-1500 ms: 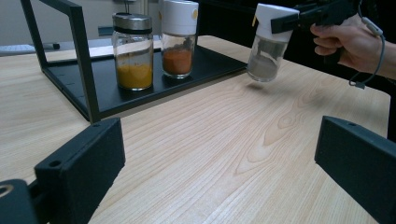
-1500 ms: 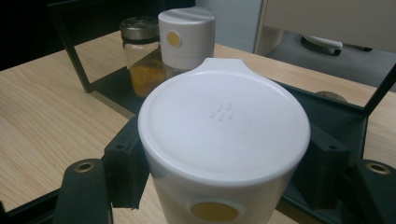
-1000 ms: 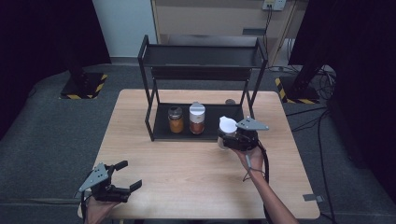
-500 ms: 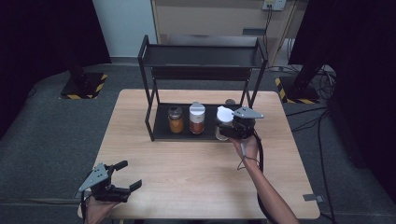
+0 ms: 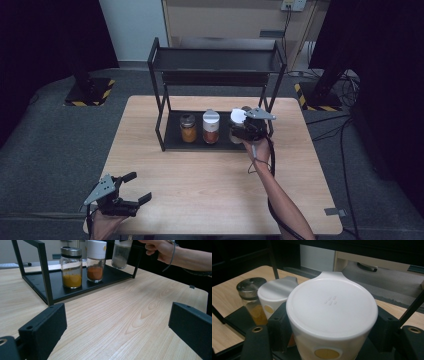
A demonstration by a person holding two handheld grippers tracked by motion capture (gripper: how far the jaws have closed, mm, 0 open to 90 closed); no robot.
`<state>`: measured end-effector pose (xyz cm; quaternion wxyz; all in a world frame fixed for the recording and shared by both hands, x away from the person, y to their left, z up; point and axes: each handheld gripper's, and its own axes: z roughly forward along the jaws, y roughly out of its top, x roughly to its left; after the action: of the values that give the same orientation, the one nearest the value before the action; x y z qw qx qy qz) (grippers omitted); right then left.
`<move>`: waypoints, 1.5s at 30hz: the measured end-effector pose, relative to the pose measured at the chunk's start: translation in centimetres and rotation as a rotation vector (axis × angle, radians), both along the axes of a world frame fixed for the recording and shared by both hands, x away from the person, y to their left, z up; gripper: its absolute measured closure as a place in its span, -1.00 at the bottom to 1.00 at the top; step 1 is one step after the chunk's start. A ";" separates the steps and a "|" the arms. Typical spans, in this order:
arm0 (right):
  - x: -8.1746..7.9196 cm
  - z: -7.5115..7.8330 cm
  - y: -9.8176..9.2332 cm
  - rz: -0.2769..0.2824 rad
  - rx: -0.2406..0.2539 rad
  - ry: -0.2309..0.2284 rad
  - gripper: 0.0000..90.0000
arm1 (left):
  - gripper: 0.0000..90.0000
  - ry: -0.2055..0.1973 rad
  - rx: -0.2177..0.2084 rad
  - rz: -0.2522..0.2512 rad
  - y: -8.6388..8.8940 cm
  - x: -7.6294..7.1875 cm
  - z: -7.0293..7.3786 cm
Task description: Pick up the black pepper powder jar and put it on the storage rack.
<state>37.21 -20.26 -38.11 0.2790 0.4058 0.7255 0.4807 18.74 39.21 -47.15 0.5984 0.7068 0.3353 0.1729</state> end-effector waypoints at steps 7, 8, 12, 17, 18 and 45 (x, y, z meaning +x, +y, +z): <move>0.5 -1.4 0.5 -0.041 0.007 0.008 -0.31 | -0.98 -0.001 -0.004 0.000 0.1 0.0 -0.1; 0.6 -1.5 0.5 -0.043 0.008 0.010 -0.31 | -0.98 -0.001 -0.004 -0.001 0.1 0.0 -0.1; 1.0 -1.9 0.5 -0.054 0.012 0.020 -0.31 | -0.98 -0.001 -0.004 0.000 0.1 0.0 0.0; 1.3 -2.2 0.7 -0.058 0.003 0.022 -0.31 | -0.98 0.000 -0.005 0.000 0.1 0.0 -0.1; 1.3 -2.3 0.8 -0.058 0.004 0.024 -0.31 | -0.98 0.000 -0.005 0.000 0.1 0.0 -0.1; 1.9 -3.6 0.8 -0.063 0.011 0.040 -0.32 | -0.98 -0.002 -0.004 -0.001 0.1 0.0 -0.1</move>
<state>39.13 -19.42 -41.73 0.2771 0.4397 0.7151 0.4675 18.74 39.30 -47.21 0.6003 0.7056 0.3345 0.1726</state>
